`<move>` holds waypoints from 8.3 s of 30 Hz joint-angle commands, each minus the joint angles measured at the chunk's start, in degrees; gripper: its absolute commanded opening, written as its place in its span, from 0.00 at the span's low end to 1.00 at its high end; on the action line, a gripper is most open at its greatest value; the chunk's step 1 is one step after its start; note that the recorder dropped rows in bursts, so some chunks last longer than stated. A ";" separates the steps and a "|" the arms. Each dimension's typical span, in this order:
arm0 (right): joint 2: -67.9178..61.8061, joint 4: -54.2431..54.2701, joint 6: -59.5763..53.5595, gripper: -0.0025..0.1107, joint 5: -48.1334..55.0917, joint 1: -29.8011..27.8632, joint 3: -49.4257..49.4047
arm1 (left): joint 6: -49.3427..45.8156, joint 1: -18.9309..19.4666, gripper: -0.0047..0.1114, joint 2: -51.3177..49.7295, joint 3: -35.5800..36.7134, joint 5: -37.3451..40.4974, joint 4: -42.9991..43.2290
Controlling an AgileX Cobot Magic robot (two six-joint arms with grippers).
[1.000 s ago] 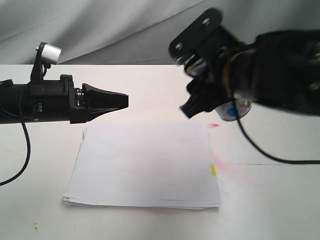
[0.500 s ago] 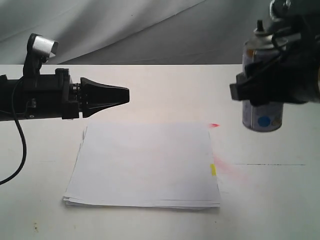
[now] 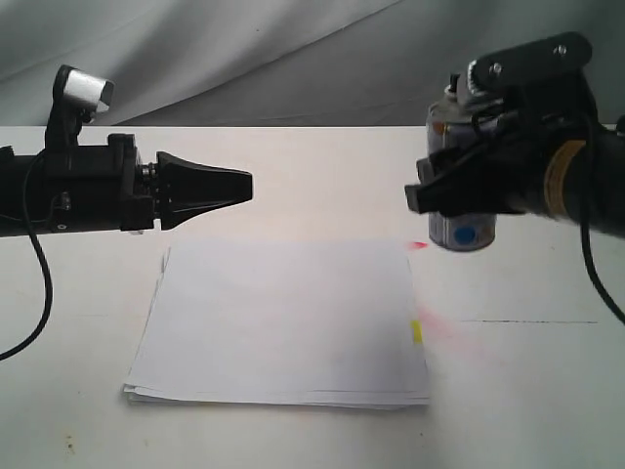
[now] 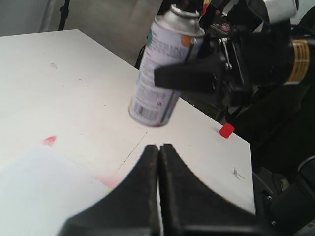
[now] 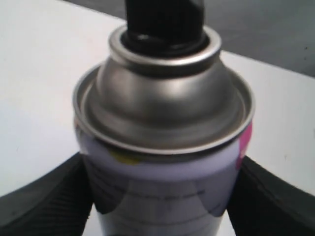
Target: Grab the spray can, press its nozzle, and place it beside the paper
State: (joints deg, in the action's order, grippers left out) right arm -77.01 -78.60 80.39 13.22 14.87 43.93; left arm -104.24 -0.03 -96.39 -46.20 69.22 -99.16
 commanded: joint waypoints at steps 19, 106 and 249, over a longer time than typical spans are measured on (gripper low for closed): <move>-21.47 -21.35 23.14 0.02 -11.66 -12.16 11.53 | 0.84 0.03 0.04 0.45 0.22 0.75 4.70; -24.72 58.22 -72.48 0.02 -56.07 -18.76 -15.14 | 1.69 0.03 0.04 0.45 0.22 0.75 7.71; 48.72 74.15 -70.48 0.02 -26.19 -18.76 -40.25 | 15.63 -0.86 0.04 56.97 23.93 -49.91 8.53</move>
State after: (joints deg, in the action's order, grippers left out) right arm -28.12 -4.93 9.41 -12.67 -4.02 4.91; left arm -88.49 -0.66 -39.33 -22.51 19.20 -89.89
